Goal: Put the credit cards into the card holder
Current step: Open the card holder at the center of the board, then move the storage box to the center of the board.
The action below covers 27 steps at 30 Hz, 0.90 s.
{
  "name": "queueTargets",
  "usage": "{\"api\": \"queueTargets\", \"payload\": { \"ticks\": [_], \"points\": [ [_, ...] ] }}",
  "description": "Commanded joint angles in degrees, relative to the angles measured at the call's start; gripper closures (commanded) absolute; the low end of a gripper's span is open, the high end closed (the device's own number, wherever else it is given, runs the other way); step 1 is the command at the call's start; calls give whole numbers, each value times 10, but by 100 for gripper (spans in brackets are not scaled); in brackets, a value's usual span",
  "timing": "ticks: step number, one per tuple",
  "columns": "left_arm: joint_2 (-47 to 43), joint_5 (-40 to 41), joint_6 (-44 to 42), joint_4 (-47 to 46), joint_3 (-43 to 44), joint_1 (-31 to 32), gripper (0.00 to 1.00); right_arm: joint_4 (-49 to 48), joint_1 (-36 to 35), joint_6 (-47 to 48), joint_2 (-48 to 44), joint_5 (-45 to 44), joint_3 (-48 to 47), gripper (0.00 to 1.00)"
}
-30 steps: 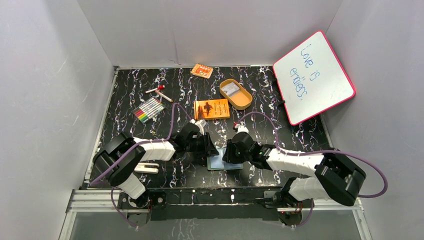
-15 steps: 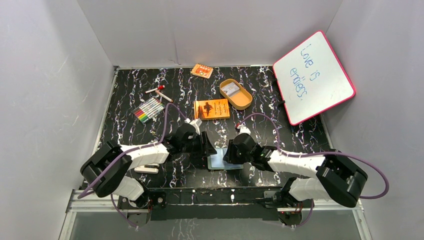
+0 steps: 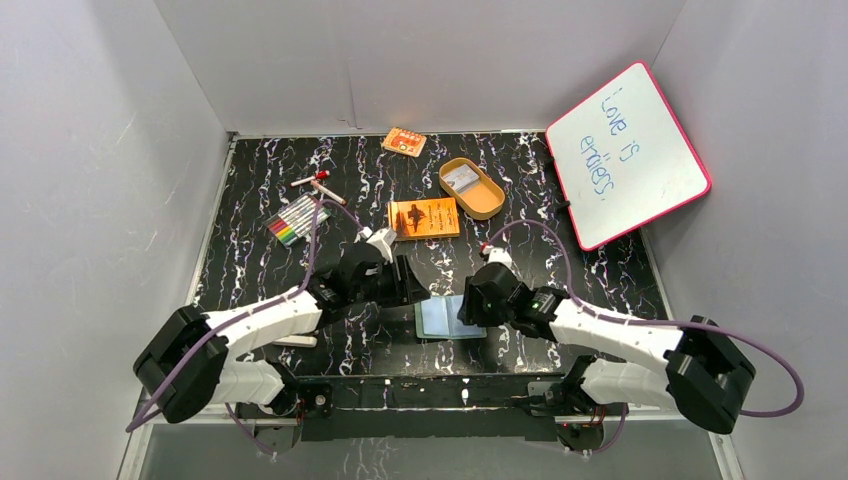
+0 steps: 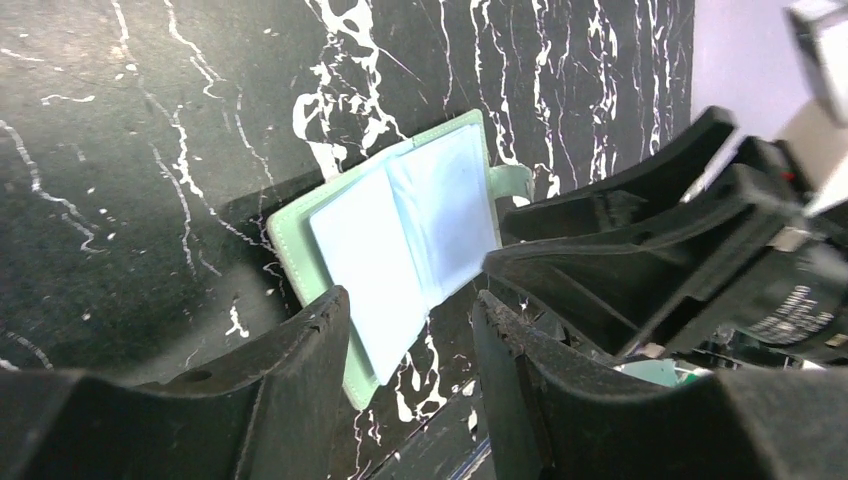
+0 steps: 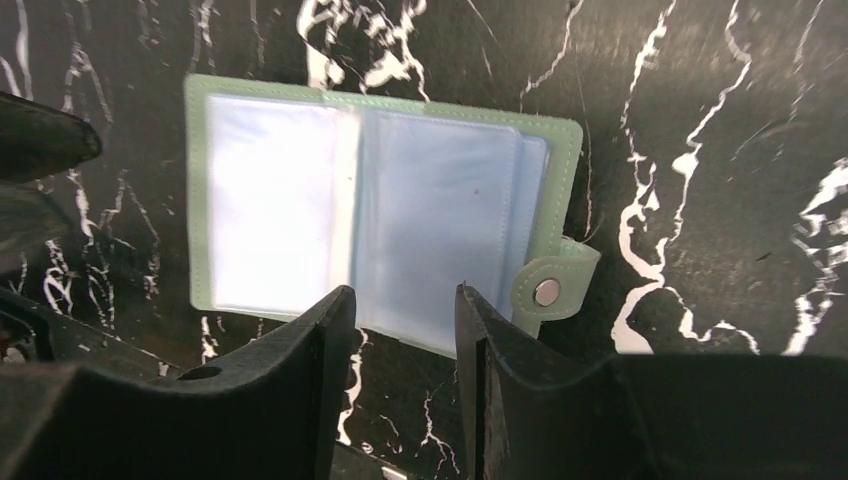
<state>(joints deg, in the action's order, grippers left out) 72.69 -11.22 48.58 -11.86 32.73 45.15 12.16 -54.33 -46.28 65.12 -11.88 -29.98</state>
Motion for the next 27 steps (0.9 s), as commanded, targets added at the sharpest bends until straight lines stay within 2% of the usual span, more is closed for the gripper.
{"api": "queueTargets", "payload": {
  "ticks": [1, 6, 11, 13, 16, 18, 21, 27],
  "points": [
    [-50, 50, -23, 61, 25, 2, 53, 50, 3, 37, -34, -42, -75, 49],
    [-138, 177, -41, 154, 40, 0, 42, 66, 42, 118, -17, -66, -181, 47],
    [-214, 298, -37, 228, 46, -1, 34, 22, 136, 157, 52, -78, -271, 46],
    [-231, 322, -31, 245, 42, -3, 32, -22, 186, 150, 88, -44, -298, 46],
    [-240, 335, -29, 263, 42, -3, 30, -71, 271, 102, 158, 25, -339, 46],
    [-240, 332, -33, 272, 46, -3, 30, -99, 295, 78, 208, 50, -364, 46],
    [-238, 328, -35, 283, 48, -3, 30, -115, 299, 96, 287, 45, -425, 47],
    [-250, 315, -29, 288, 31, -3, 30, -66, 301, 183, 424, 45, -549, 45]
  ]
}}
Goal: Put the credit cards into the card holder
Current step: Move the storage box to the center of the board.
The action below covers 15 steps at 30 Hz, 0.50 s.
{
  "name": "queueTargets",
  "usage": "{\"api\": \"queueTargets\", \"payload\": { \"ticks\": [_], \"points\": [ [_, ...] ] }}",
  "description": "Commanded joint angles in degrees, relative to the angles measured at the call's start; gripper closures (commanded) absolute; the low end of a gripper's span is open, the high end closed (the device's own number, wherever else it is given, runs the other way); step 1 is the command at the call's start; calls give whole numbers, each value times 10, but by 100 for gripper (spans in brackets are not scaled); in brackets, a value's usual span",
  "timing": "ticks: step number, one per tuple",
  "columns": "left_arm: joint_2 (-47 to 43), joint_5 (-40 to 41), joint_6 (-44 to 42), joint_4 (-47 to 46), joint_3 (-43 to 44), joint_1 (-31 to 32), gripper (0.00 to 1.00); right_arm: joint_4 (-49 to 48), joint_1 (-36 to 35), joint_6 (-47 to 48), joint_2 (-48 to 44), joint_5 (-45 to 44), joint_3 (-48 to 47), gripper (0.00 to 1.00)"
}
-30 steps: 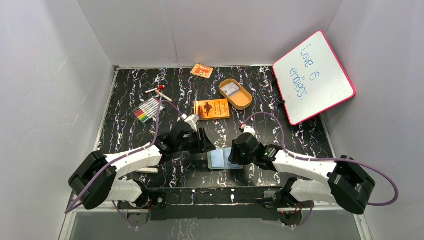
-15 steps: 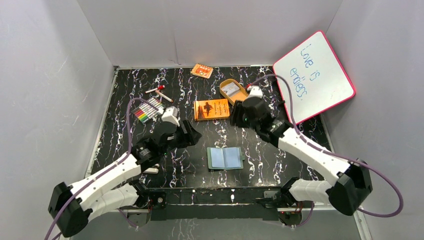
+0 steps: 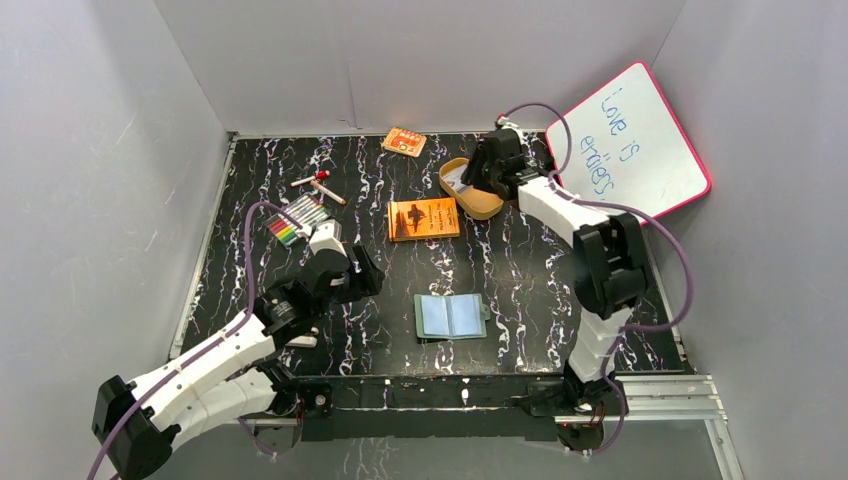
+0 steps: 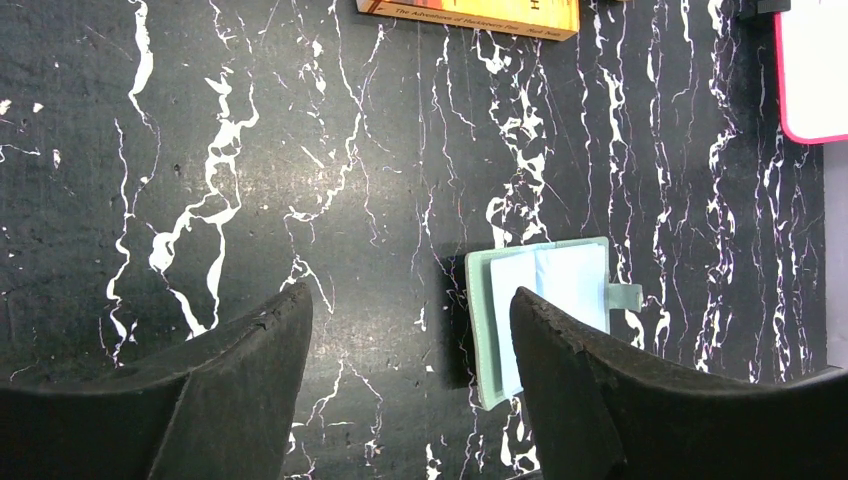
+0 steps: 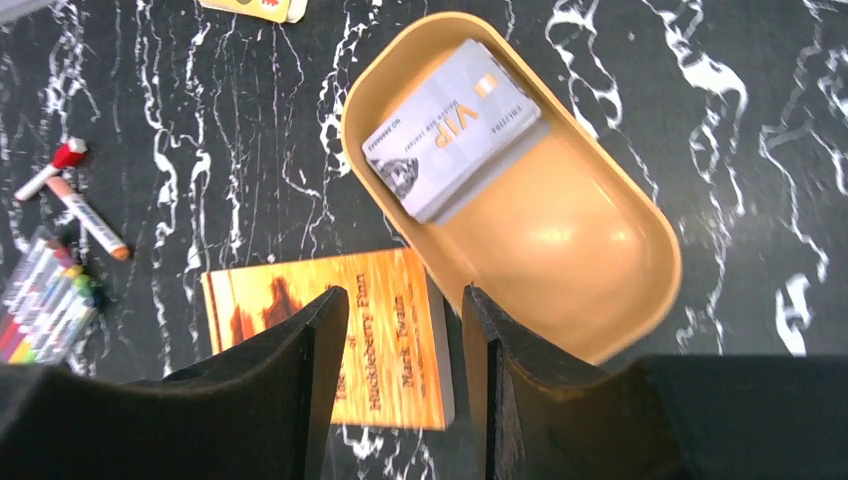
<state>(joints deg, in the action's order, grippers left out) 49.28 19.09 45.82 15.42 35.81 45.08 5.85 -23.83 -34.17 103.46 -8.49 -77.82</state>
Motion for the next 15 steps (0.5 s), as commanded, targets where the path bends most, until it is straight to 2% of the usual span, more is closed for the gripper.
{"api": "queueTargets", "payload": {
  "ticks": [1, 7, 15],
  "points": [
    [-20, 9, 1, 12, -5, -2, 30, 4, -4, 71, 55, 8, -79, 44],
    [-19, -3, 6, -6, -28, -2, 30, 6, -6, 106, 110, 42, -100, 40],
    [-12, -13, -1, -6, -27, -3, 29, 33, -12, 162, 145, 23, -107, 41]
  ]
}}
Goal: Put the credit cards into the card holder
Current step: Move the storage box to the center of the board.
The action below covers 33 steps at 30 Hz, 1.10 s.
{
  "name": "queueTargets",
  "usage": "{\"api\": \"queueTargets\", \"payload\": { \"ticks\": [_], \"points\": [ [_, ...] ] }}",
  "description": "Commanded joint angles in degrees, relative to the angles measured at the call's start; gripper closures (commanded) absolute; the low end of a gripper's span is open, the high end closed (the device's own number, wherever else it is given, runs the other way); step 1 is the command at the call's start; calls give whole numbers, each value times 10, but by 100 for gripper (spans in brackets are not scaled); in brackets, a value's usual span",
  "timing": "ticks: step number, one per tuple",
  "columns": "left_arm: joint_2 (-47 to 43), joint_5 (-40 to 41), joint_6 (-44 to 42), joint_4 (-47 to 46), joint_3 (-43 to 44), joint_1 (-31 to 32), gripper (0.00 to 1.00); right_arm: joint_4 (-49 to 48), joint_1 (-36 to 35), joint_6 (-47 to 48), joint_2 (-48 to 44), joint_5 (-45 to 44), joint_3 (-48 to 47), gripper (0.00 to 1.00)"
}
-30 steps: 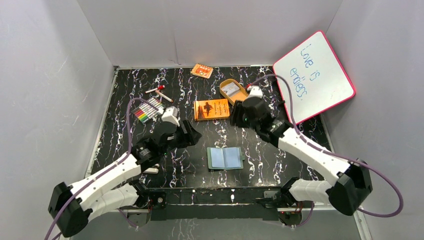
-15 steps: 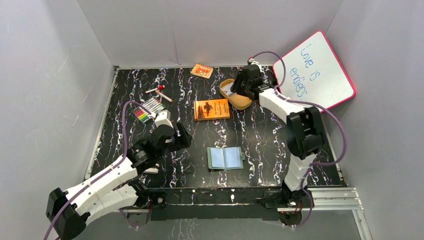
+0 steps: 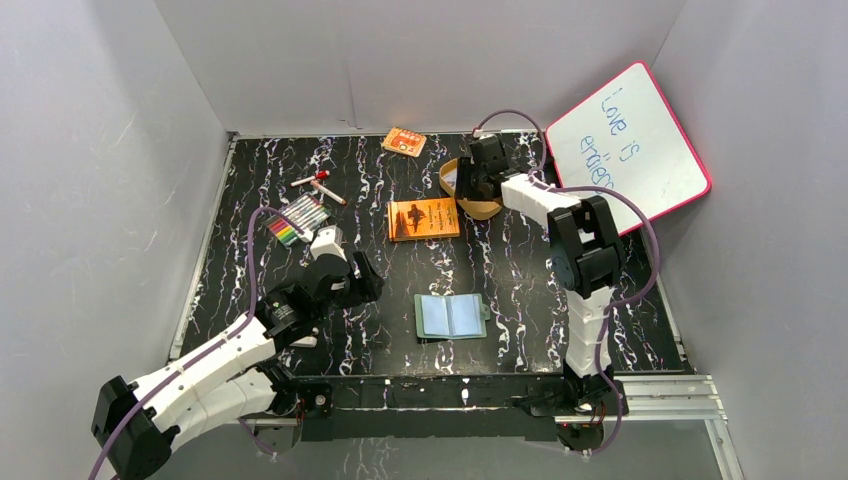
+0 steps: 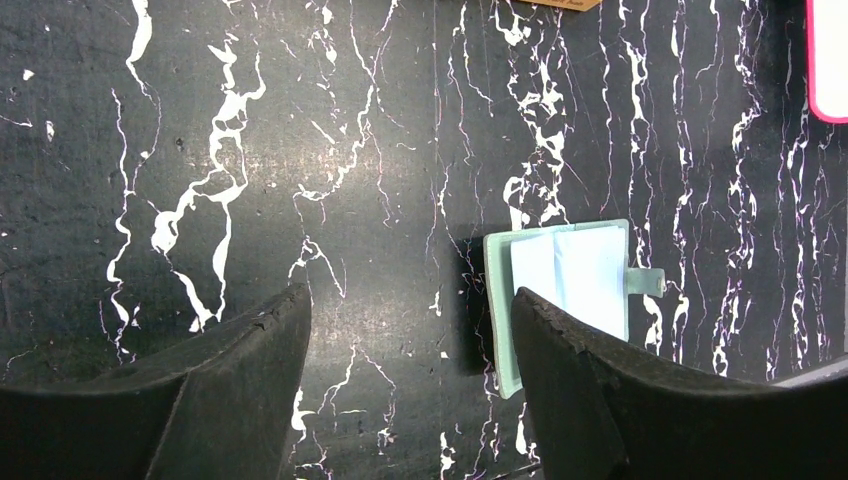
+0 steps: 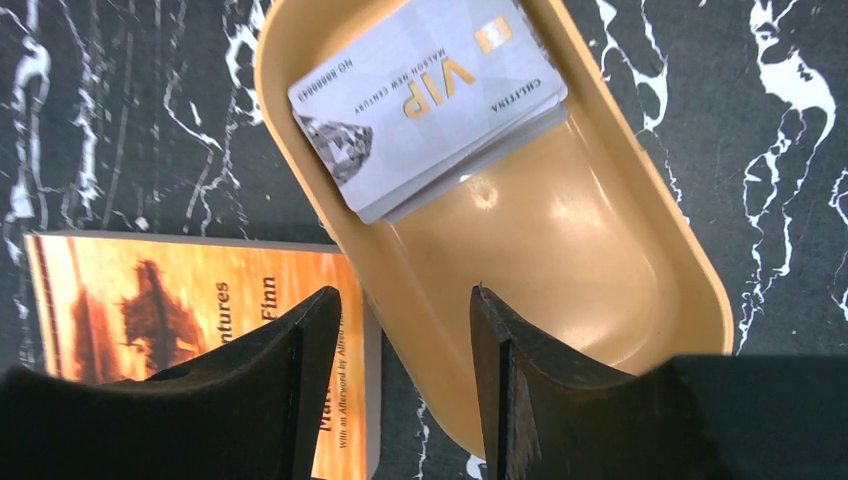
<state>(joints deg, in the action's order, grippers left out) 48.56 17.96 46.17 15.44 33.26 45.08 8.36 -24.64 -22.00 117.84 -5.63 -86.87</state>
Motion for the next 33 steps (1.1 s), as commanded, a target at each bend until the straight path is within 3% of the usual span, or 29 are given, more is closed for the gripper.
{"api": "queueTargets", "payload": {
  "ticks": [1, 8, 18, 25, 29, 33],
  "points": [
    [-5, -5, -4, -10, -3, -2, 29, 9, -5, 43, 0, -7, -11, 42],
    [4, -19, 0, -24, -9, -2, 29, 8, -7, 53, -36, -23, 61, 49],
    [-2, -31, -1, -36, -17, -2, 29, 0, -9, 32, -147, -50, 203, 50],
    [-7, -49, 1, -44, -26, -2, 29, 13, -14, 13, -224, -26, 234, 42],
    [-8, -51, 2, -41, -21, -2, 29, 28, -7, -43, -251, -19, 193, 36],
    [-12, -47, 8, -39, -21, -2, 29, 48, 14, -190, -240, -23, 174, 35]
  ]
}}
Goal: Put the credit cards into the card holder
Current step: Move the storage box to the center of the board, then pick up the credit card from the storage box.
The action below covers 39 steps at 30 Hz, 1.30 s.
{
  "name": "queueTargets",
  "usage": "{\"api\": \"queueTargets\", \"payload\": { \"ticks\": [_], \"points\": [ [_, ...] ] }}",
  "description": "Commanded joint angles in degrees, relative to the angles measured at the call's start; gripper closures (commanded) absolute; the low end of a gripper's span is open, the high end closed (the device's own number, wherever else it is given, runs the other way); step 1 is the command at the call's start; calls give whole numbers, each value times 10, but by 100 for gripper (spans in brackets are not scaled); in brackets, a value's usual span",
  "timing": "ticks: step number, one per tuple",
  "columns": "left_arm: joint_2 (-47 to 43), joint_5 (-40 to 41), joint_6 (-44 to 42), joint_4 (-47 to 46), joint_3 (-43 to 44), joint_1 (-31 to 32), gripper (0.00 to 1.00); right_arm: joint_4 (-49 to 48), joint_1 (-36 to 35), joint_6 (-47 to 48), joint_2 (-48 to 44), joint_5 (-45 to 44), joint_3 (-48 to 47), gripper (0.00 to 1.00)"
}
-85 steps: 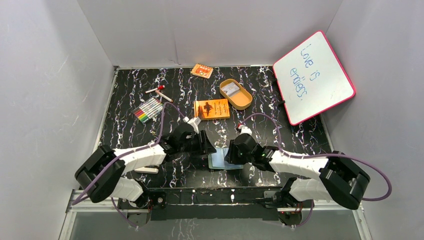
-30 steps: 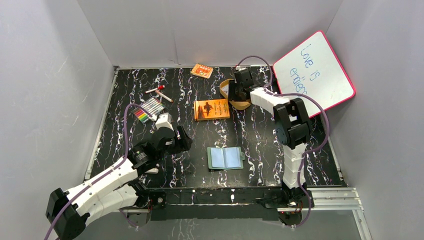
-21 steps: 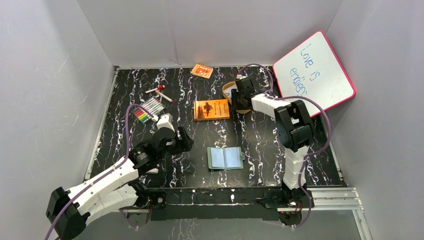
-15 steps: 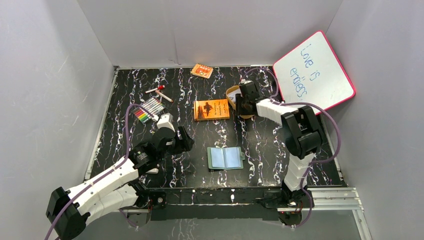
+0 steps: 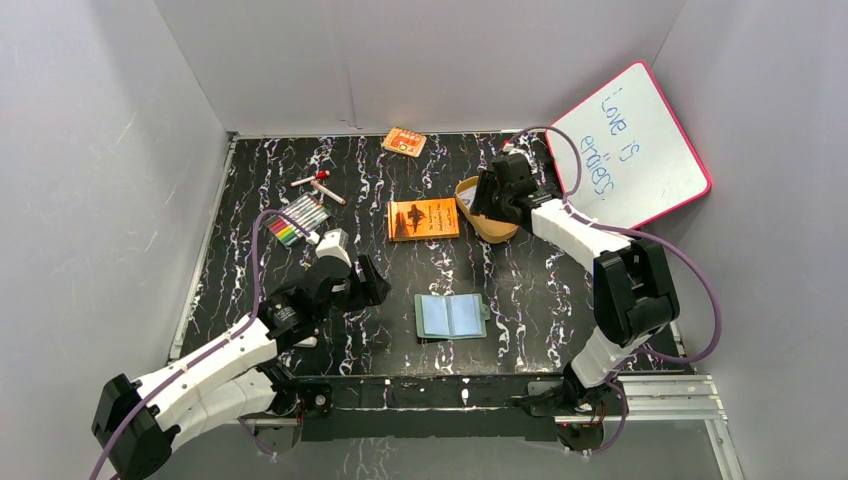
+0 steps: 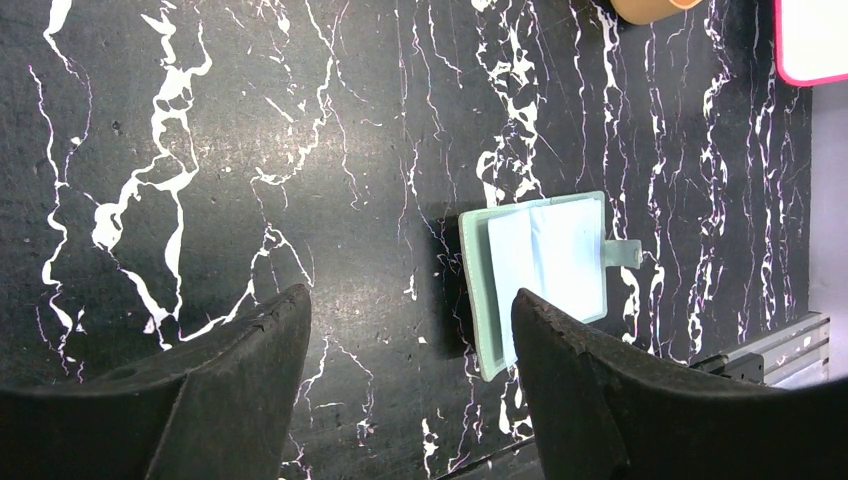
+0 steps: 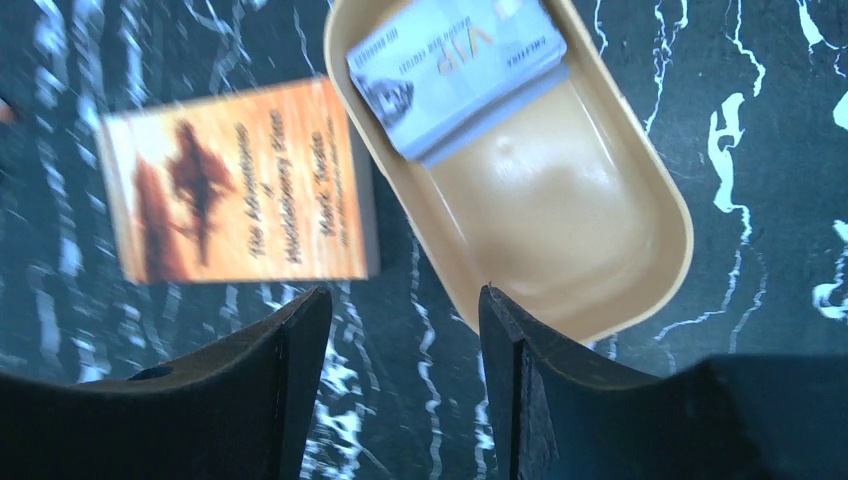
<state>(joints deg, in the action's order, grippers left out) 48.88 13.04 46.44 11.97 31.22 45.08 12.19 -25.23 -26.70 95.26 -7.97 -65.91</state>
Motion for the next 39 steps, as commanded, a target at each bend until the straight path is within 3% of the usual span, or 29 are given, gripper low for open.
{"api": "queueTargets", "payload": {
  "ticks": [1, 5, 8, 18, 39],
  "points": [
    [-16, 2, 7, -6, -1, -2, 29, 6, 24, -187, -11, -2, -30, 36],
    [-11, 0, 12, -4, 0, -2, 29, -56, 25, -341, -5, -18, 9, 36],
    [-5, -3, 13, -1, 5, -2, 29, -63, 25, -394, 23, -34, -1, 37],
    [11, -6, 6, -10, 11, -2, 29, -38, 19, -471, 97, -90, -63, 36],
    [23, -14, 2, -19, 5, -2, 29, 3, 37, -506, 197, -123, -133, 38]
  ]
}}
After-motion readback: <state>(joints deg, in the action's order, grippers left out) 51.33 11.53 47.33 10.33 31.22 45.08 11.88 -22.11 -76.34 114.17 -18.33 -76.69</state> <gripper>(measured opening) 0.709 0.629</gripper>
